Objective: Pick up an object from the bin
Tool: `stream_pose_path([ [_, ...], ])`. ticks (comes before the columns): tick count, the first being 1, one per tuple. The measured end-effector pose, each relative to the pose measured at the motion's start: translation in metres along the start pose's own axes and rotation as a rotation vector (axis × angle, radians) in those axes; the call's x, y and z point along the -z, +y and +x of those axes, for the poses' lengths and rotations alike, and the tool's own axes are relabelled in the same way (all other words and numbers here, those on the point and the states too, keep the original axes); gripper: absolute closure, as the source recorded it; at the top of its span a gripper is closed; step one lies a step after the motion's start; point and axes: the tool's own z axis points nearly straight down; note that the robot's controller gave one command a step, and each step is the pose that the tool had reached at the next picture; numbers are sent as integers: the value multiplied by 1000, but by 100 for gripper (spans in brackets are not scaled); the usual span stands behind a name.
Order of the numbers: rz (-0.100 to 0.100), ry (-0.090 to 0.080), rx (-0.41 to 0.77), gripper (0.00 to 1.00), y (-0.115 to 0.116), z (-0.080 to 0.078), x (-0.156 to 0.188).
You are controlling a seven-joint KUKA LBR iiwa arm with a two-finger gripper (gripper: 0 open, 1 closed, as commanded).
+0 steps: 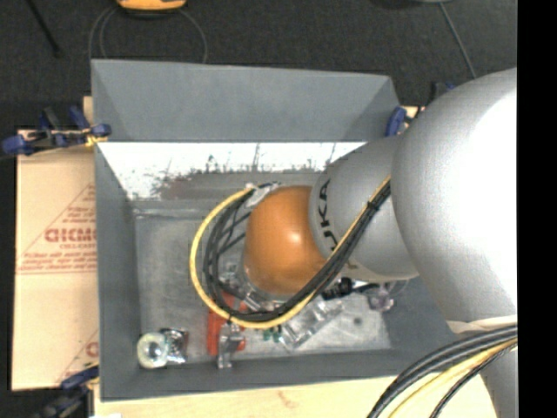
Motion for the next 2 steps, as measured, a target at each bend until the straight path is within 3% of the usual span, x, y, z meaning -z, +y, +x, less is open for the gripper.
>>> stream_pose_path([
  [1,-2,-9,366,0,-10,-7,1],
  [2,-1,-9,362,100,-11,-7,1],
])
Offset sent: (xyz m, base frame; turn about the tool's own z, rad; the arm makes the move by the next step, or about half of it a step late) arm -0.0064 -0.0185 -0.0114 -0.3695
